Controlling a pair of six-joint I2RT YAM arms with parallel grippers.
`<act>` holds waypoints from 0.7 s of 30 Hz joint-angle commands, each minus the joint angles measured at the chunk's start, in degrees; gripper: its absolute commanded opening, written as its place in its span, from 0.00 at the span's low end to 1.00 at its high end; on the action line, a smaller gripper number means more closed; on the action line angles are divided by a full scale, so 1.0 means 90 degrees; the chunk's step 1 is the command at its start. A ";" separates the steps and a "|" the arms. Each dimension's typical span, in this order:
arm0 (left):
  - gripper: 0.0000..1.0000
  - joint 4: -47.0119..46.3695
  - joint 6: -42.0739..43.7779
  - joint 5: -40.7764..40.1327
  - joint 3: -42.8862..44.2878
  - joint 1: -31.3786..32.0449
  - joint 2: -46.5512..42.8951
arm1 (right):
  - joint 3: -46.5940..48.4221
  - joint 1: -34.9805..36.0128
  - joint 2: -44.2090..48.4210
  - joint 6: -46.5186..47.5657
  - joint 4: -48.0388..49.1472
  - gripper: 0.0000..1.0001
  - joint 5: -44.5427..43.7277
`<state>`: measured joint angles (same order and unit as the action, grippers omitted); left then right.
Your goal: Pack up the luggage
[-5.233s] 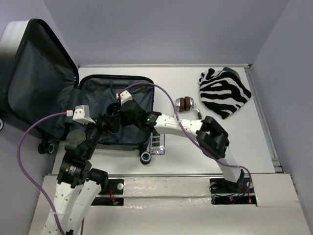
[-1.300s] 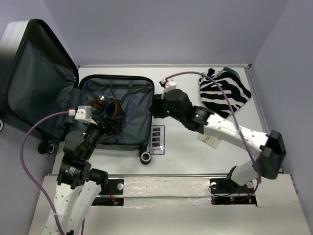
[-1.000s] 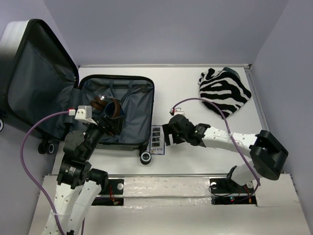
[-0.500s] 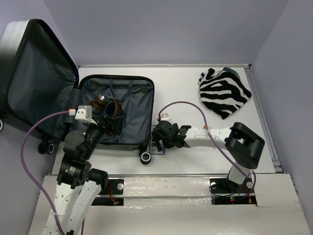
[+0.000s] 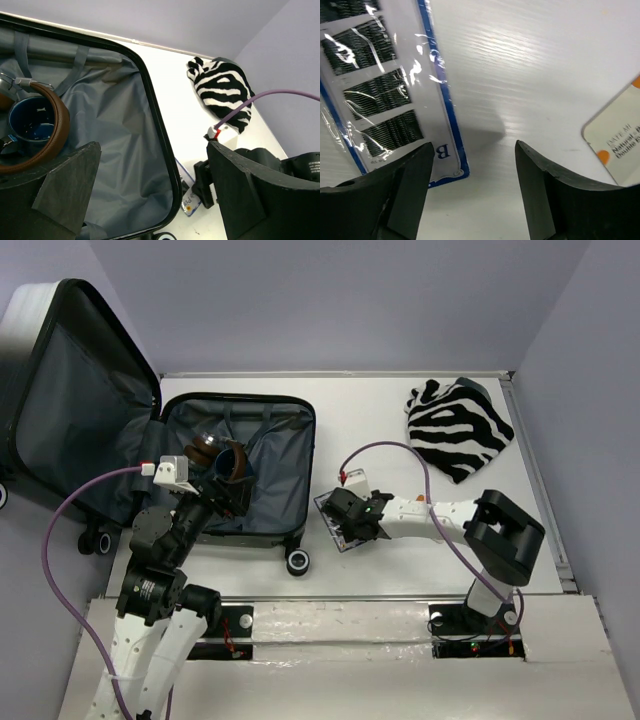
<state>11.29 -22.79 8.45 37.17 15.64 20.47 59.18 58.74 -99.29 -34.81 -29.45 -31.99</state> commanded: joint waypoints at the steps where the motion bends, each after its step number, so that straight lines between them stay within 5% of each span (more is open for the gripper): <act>1: 0.99 -0.0405 0.0129 0.0077 0.0060 -0.0029 0.0021 | -0.0316 -0.0199 0.0796 -0.0176 -0.0741 0.73 -0.0538; 9: 0.99 -0.0405 0.0129 0.0067 0.0050 -0.0029 0.0040 | -0.0462 -0.0257 0.1598 0.0711 0.0497 0.98 0.0710; 21: 0.99 -0.0405 0.0129 0.0067 0.0050 -0.0029 0.0011 | -0.0306 -0.0394 0.0388 0.0743 0.1124 0.97 0.1796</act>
<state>11.29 -22.76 8.54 37.17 15.64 20.47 55.70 55.46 -94.91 -28.42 -22.83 -18.41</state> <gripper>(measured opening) 0.990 0.990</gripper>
